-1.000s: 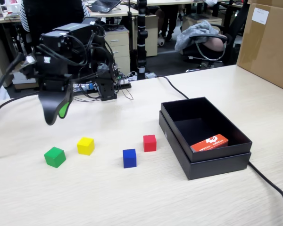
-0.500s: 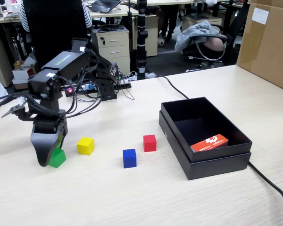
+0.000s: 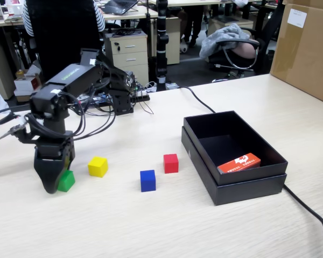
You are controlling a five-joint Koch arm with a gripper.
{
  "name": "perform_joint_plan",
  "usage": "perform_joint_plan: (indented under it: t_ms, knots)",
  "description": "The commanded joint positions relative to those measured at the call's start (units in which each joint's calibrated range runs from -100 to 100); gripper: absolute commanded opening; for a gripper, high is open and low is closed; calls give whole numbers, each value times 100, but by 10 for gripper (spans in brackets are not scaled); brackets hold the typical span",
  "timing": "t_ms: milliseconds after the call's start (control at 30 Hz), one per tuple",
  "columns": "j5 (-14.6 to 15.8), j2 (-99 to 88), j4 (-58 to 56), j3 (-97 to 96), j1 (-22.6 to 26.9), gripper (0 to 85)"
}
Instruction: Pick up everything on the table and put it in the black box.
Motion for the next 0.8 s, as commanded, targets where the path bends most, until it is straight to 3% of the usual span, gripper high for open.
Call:
perform_joint_plan:
  t_ms: [0,133,300,367,467,500,767]
  knots:
    - [20,-102,7,610,-20,8]
    - [-15,-297,7,556,-34,9]
    - [-44,-3017,7,-867,210,9]
    - [-20,-5082,7,-2300,684,9]
    - [39,-6115,7,-2998,1070,9]
    - [156,-6861,7,-3442,1499,9]
    - [484,-7538,7,-3605,2628,9]
